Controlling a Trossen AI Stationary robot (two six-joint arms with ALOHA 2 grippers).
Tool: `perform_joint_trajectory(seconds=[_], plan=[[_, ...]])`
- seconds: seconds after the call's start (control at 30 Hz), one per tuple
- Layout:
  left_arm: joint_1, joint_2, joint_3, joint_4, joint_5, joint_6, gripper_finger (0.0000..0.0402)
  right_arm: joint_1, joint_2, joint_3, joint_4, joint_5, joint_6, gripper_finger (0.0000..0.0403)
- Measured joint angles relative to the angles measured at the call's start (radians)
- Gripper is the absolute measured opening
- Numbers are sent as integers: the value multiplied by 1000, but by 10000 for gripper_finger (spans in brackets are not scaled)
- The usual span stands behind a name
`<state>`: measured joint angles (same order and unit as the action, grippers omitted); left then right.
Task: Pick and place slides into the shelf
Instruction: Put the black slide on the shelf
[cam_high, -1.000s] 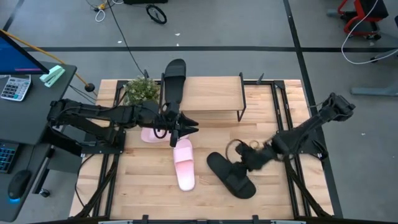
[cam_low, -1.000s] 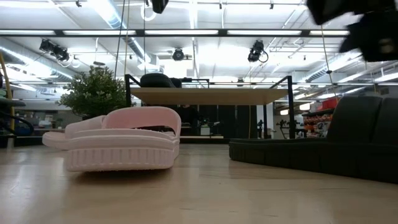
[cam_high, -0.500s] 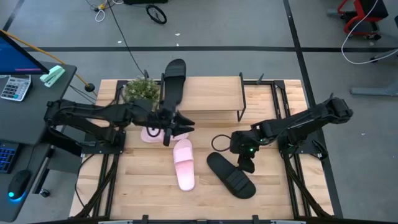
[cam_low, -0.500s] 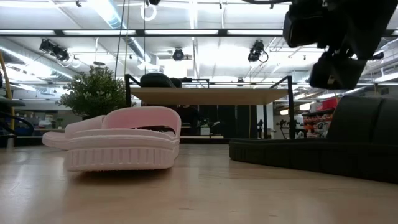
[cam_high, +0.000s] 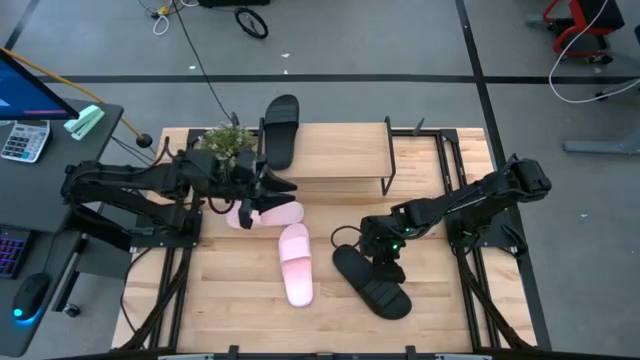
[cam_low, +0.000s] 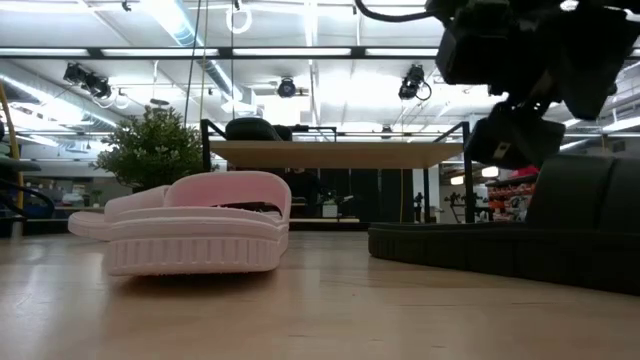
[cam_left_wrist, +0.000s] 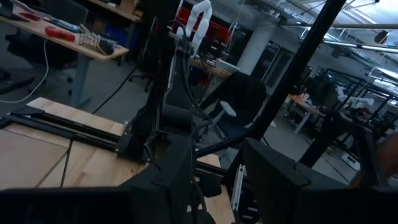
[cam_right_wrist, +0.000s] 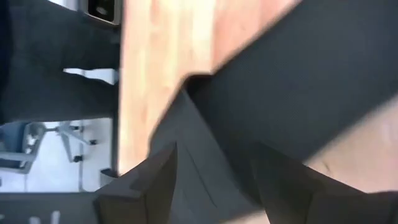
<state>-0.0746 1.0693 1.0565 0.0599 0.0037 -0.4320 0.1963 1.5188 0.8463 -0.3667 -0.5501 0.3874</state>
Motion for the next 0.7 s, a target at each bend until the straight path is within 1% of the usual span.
perform_joint_trajectory(seconds=[0.1, 0.23, 0.37, 0.43, 0.53, 0.7], plan=[[0, -1, 0, 0, 0, 0, 152, 3, 21, 0, 50, -25, -14, 208], [0, -1, 0, 1, 0, -1, 149, 3, 54, 0, 74, -60, -34, 208], [0, -1, 0, 1, 0, -1, 153, 7, 85, 0, 96, -93, -49, 208], [0, -1, 0, 1, 0, -1, 155, 13, 97, 1, 134, -107, -49, 208], [0, -1, 0, 1, 0, -2, 155, 31, 127, 35, 159, -113, -53, 208], [0, 0, 0, -2, 1, -2, 151, 72, 210, 109, 150, -131, -99, 208]])
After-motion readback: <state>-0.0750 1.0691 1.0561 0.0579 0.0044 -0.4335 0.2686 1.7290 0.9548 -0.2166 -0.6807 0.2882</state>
